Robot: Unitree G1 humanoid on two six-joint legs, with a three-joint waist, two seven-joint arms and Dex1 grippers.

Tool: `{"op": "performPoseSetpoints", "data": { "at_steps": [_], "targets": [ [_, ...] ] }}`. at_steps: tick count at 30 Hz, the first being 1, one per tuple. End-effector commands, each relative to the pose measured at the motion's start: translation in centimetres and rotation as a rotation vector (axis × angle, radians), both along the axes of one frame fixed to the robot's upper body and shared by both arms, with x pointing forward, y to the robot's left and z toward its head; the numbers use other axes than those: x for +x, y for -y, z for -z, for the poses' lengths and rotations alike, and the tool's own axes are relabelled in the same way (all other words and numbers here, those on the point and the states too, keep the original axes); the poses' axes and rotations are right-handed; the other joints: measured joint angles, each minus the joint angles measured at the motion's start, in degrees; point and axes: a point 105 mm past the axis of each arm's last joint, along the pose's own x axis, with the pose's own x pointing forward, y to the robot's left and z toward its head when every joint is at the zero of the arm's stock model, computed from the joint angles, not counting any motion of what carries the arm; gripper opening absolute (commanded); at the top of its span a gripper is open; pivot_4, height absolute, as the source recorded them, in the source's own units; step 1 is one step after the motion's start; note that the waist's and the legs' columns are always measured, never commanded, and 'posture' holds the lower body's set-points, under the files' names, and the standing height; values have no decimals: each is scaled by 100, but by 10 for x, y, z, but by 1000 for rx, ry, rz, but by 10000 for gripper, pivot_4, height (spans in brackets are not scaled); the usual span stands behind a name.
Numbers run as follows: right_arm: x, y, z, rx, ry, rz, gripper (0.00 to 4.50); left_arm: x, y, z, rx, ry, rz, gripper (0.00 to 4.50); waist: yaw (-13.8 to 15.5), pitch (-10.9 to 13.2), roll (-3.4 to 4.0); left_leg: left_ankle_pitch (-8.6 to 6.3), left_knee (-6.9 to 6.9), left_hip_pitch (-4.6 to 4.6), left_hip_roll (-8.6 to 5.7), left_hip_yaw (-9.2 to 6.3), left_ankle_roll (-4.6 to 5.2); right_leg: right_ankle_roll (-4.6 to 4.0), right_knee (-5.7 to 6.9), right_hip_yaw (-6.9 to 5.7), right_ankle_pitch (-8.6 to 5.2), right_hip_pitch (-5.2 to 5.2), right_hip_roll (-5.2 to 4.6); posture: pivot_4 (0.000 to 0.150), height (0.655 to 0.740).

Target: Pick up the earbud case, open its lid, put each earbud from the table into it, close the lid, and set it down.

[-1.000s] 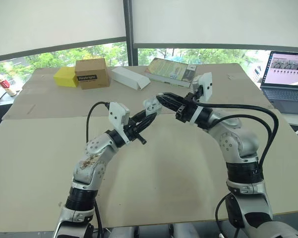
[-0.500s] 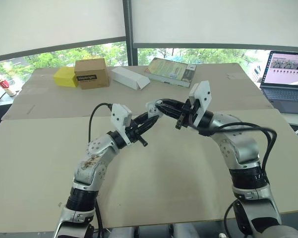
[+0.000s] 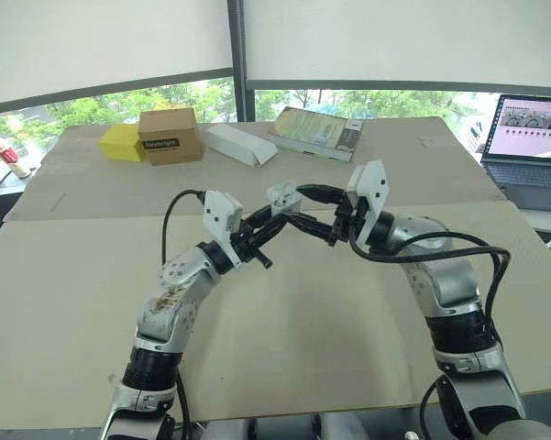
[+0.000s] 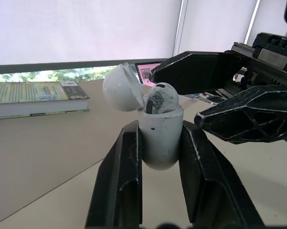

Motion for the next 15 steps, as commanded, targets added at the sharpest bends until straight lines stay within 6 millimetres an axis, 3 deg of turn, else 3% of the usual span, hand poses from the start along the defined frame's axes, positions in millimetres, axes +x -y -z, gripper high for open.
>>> {"op": "performPoseSetpoints", "data": {
  "at_steps": [1,6,9,15],
  "targets": [
    [4,13,-12,66,-7,45,29985,-6,3,-16,-14,78,16,5472,-6,0,0,-1,0,0,1,0,1,0,0,0,0,0,0,1500,7400],
    [13,54,-4,82,-97,155,29985,0,-17,-8,14,68,-62,5472,23,0,0,-2,0,0,0,0,4,0,0,0,0,1,0,1500,7400],
    [9,72,8,39,-147,173,29985,0,-26,-5,23,64,-92,5472,30,0,0,-5,0,0,1,1,9,0,-1,0,0,1,0,1500,7400],
    [-48,84,57,-300,-386,-109,29985,-4,-39,2,39,51,-126,5472,61,1,0,-15,0,0,4,4,27,0,-7,0,-1,4,0,1500,7400]
  ]
}}
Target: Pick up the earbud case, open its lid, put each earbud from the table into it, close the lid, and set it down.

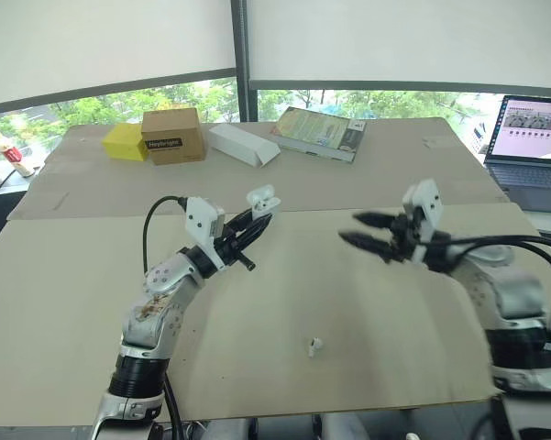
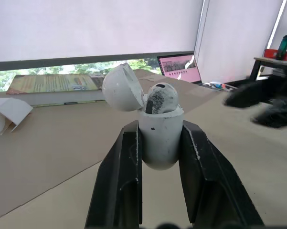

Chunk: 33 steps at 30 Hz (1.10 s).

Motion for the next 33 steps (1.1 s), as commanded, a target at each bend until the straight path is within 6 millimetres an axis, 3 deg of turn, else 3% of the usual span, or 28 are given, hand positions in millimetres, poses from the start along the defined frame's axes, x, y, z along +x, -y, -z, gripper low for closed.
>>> {"op": "performPoseSetpoints", "data": {
  "at_steps": [1,5,10,21,29,33],
  "targets": [
    [-37,-9,7,-101,-57,-248,29985,-6,-5,-14,-2,70,-9,5472,4,0,-1,0,1,-1,0,1,0,0,-6,0,0,0,0,1500,7400],
    [-63,-19,34,-213,-64,-469,29985,-9,-2,-13,7,65,9,5472,-5,1,-2,0,2,15,10,4,0,1,-9,0,-1,15,6,1500,7400],
    [-68,-37,54,-252,-26,-625,29985,-11,3,-14,19,70,28,5472,3,2,-3,0,2,24,9,5,-2,3,-12,1,-2,24,6,1500,7400],
    [-63,-65,87,-286,37,-778,29985,-18,4,-13,36,69,28,5472,49,2,-3,10,3,26,9,3,-22,2,-15,0,-2,24,5,1500,7400],
    [-58,-67,102,-360,45,-863,29985,-18,5,-13,43,72,31,5472,47,1,-3,13,2,29,8,2,-26,2,-12,0,-2,24,6,1500,7400],
    [-59,-66,102,-349,38,-870,18301,-18,5,-13,44,74,30,5472,53,1,-2,13,2,33,8,1,-26,1,-11,1,-2,27,6,1500,7400]
  ]
}}
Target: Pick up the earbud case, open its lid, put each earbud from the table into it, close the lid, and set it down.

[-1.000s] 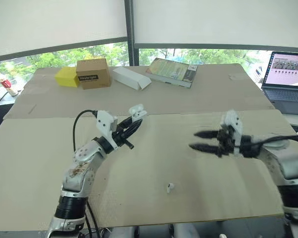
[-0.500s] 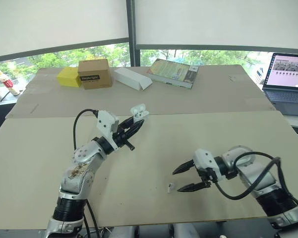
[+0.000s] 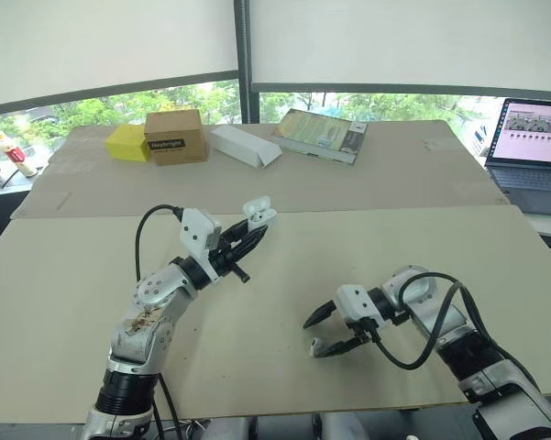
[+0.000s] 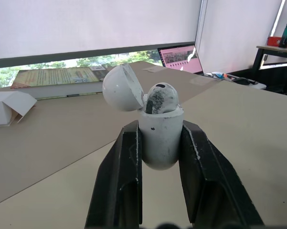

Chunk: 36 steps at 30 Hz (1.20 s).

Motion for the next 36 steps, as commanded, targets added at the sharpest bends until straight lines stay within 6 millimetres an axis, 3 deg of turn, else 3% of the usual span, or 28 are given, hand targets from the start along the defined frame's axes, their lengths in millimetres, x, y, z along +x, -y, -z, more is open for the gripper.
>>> {"op": "performPoseSetpoints", "data": {
  "at_steps": [1,5,14,18,24,28,30,36],
  "targets": [
    [-5,2,5,-21,-17,-29,15237,-5,4,-14,2,60,14,5472,7,0,0,0,0,0,0,-1,0,0,0,-1,0,0,0,1500,7400],
    [-7,4,4,-18,-19,-31,2530,-4,4,-15,2,63,15,5472,7,0,0,0,0,0,-1,-1,0,0,-1,0,0,1,-1,1500,7400],
    [7,15,-12,52,-23,118,2518,-3,6,-15,1,65,18,5472,14,0,0,-2,0,0,-1,-1,2,0,-1,0,0,2,-1,1500,7400],
    [24,44,-36,57,13,285,2517,-2,4,-15,-1,66,3,5472,26,0,0,-2,0,-2,-3,-1,3,0,1,0,0,0,-4,1500,7400],
    [39,141,-55,-417,251,367,2517,-1,1,-10,-5,57,-11,5472,17,1,1,-7,0,-5,-8,8,12,1,-8,0,0,0,-8,1500,7400],
    [42,210,-68,-888,392,277,2517,3,3,-12,-11,67,-11,5472,-16,1,1,-7,-8,4,2,22,13,-2,-9,0,-2,0,-4,1500,7400],
    [43,218,-68,-997,410,194,2517,5,6,-13,-10,76,-7,5472,-36,1,0,-6,-11,6,6,29,10,-3,-11,0,-3,0,-2,1500,7400],
    [48,209,-49,-1076,418,36,2517,4,6,-13,-4,83,-13,5472,-108,2,0,3,-11,6,16,40,-5,-2,-28,6,-2,7,0,1500,7400]
  ]
}}
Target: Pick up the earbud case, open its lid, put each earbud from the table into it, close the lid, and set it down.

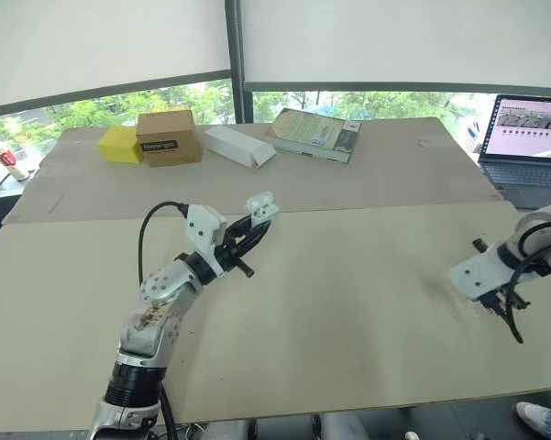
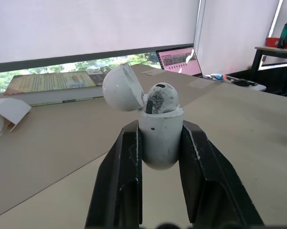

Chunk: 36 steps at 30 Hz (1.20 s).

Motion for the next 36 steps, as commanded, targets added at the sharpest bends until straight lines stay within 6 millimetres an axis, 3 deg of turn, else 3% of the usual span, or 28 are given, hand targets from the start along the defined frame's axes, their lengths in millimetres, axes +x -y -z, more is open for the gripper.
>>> {"op": "performPoseSetpoints", "data": {
  "at_steps": [1,3,6,11,18,24,29,30,36],
  "targets": [
    [5,-3,-2,-33,10,-41,2517,-4,-1,-10,1,57,-4,5472,-10,0,0,0,0,0,-1,3,0,1,0,3,0,0,-4,1500,7400],
    [7,-5,1,-22,5,-37,13037,-5,-4,-8,6,53,-15,5472,-10,0,0,-1,0,4,0,2,2,3,-11,1,2,9,-3,1500,7400],
    [10,-9,2,21,12,-19,22931,-6,-7,-7,7,50,-29,5472,-15,1,-1,-6,-1,35,5,-6,9,5,-35,-9,3,53,1,1500,7400],
    [13,-11,-17,78,41,7,40383,-8,-7,-4,4,44,-36,5472,-38,1,-1,-26,-7,58,3,-6,41,9,-38,-4,5,73,-1,1500,7400],
    [17,1,-49,90,106,84,40383,-6,-4,-2,2,39,-28,5472,-17,2,0,-4,-52,57,1,-6,4,5,-42,-1,3,55,-1,1500,7400],
    [18,-3,-71,506,72,543,40383,-6,-5,0,4,34,-25,5472,15,2,0,-12,-52,56,-1,-9,18,4,-43,-2,3,58,-8,1500,7400],
    [20,15,-69,608,133,695,40383,-6,-5,2,3,28,-32,5472,35,2,1,-21,-54,56,0,-11,33,2,-43,-3,3,56,-9,1500,7400],
    [21,17,-69,613,153,705,34832,-6,-5,2,3,28,-32,5472,37,2,1,-21,-54,55,0,-12,33,2,-43,-5,3,56,-9,1500,7400],
    [6,27,-48,601,128,762,14927,-6,-5,3,10,25,-37,5472,61,1,1,-19,-53,54,-1,-10,30,3,-41,-5,4,56,-8,1500,7400]
  ]
}}
